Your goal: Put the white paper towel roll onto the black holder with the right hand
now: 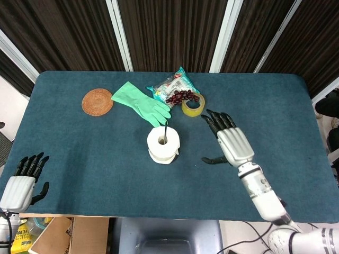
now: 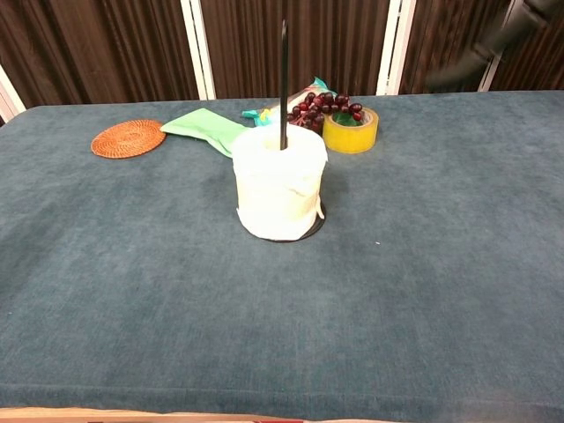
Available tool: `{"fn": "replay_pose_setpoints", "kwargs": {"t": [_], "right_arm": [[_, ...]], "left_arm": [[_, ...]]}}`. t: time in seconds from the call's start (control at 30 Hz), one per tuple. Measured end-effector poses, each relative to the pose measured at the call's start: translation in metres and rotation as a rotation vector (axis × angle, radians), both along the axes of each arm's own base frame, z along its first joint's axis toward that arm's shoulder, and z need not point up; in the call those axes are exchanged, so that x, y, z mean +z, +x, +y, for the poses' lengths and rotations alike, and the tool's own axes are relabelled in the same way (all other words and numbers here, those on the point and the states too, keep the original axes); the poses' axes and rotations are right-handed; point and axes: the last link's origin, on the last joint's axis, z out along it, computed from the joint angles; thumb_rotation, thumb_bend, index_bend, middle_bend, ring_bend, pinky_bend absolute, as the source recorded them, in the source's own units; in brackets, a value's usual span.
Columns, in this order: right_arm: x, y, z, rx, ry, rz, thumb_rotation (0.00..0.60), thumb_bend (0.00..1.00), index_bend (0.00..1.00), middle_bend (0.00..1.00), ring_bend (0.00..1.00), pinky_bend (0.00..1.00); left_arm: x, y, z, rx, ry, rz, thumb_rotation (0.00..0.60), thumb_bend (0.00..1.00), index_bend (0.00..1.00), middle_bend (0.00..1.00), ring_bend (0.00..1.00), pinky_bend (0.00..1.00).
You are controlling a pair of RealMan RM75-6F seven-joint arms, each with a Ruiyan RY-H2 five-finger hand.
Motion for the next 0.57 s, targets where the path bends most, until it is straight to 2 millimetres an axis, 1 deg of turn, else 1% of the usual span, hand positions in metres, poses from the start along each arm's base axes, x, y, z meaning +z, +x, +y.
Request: {"fn": "replay_pose_setpoints", "kwargs": {"t": [0.07, 0.1, 0.17, 0.2, 0.3, 0.33, 0.4, 0.43, 0.57], "right_arm": [[-0.001, -0.026, 0.02, 0.0, -0.019, 0.052, 0.6, 0.12, 0.0, 0.0, 0.0, 0.0], [-0.001, -0.045, 0.036, -0.01, -0.036, 0.081, 0.6, 0.12, 0.0, 0.0, 0.0, 0.0], [0.0, -0.076, 0.06, -0.04, -0.071, 0.113, 0.6, 0.12, 0.0, 0.0, 0.0, 0.0], [0.0, -0.096, 0.076, -0.065, -0.095, 0.131, 0.6, 0.12, 0.0, 0.0, 0.0, 0.0], [-0.001, -0.14, 0.104, -0.119, -0.138, 0.18, 0.6, 0.12, 0.0, 0.0, 0.0, 0.0], [-0.001, -0.152, 0.111, -0.131, -0.141, 0.197, 0.6, 0.12, 0.0, 0.0, 0.0, 0.0], [-0.001, -0.17, 0.122, -0.143, -0.137, 0.22, 0.6, 0.12, 0.0, 0.0, 0.0, 0.0], [-0.001, -0.174, 0.125, -0.147, -0.133, 0.212, 0.6, 0.12, 0.0, 0.0, 0.0, 0.0], [-0.004, -0.176, 0.136, -0.156, -0.124, 0.145, 0.6, 0.12, 0.0, 0.0, 0.0, 0.0]], "left_arm": [[0.0, 0.0, 0.0, 0.0, 0.0, 0.0, 0.6, 0.5, 0.0, 0.0, 0.0, 0.05], [0.0, 0.0, 0.0, 0.0, 0.0, 0.0, 0.6, 0.5, 0.0, 0.0, 0.0, 0.05], [0.0, 0.0, 0.0, 0.0, 0.0, 0.0, 0.6, 0.5, 0.0, 0.0, 0.0, 0.05], [0.0, 0.0, 0.0, 0.0, 0.0, 0.0, 0.6, 0.5, 0.0, 0.0, 0.0, 0.05], [0.0, 0.0, 0.0, 0.0, 0.0, 0.0, 0.6, 0.5, 0.0, 0.0, 0.0, 0.05], [0.0, 0.0, 0.0, 0.0, 0.0, 0.0, 0.6, 0.5, 0.0, 0.0, 0.0, 0.05], [0.0, 0.0, 0.0, 0.0, 0.0, 0.0, 0.6, 0.5, 0.0, 0.0, 0.0, 0.05], [0.0, 0.0, 0.0, 0.0, 0.0, 0.0, 0.6, 0.5, 0.0, 0.0, 0.0, 0.05], [0.0, 0.0, 0.0, 0.0, 0.0, 0.0, 0.6, 0.5, 0.0, 0.0, 0.0, 0.05]]}}
